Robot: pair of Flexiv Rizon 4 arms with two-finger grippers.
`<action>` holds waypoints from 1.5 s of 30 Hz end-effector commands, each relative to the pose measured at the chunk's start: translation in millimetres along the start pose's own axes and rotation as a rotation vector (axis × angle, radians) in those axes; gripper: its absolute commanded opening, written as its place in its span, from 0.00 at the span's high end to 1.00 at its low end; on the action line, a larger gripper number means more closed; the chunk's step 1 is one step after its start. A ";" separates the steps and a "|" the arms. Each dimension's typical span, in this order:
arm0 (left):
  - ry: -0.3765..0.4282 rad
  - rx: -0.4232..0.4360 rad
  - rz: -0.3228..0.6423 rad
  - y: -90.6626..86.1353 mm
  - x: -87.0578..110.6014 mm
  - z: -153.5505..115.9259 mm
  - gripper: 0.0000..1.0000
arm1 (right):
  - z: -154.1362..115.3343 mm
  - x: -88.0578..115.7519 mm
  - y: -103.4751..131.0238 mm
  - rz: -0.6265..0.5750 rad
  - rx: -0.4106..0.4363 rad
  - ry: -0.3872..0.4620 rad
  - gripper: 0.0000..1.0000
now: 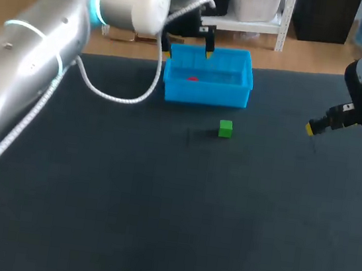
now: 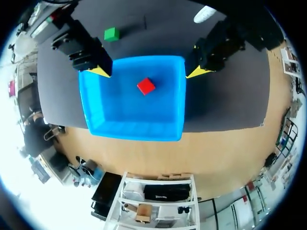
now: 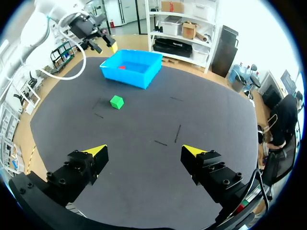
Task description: Use the left arm to pick the red cube and place it into the blue plastic box first, then use the right arm to grasp the green cube and put it into the same blue plastic box after the first action is fully finished.
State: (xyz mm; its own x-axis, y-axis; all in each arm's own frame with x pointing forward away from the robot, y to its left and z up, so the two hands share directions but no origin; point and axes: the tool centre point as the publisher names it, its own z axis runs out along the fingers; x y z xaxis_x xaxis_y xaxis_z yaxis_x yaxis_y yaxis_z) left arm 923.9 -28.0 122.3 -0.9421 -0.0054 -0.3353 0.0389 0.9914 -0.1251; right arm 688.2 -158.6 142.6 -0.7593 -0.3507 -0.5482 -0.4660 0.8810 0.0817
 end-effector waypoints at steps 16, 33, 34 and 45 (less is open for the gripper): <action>-0.097 0.207 0.113 62.9 90.2 -69.0 0.00 | 0.0 0.3 0.2 0.000 0.001 -0.001 0.00; -0.162 0.186 0.119 82.3 128.5 -71.2 0.00 | 0.0 0.3 0.2 0.000 0.001 -0.001 0.00; -0.162 0.186 0.119 82.3 128.5 -71.2 0.00 | 0.0 0.3 0.2 0.000 0.001 -0.001 0.00; -0.224 0.234 0.150 85.3 133.2 -80.7 0.00 | 0.0 0.3 0.2 0.000 0.001 -0.001 0.00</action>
State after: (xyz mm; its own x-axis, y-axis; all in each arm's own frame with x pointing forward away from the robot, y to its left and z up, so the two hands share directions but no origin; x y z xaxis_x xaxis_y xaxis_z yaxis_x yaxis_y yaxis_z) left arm 786.1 56.4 140.9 -0.9460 0.1758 -0.2725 0.2464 0.9360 -0.2515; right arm 688.2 -158.5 142.6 -0.7592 -0.3508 -0.5482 -0.4660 0.8810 0.0817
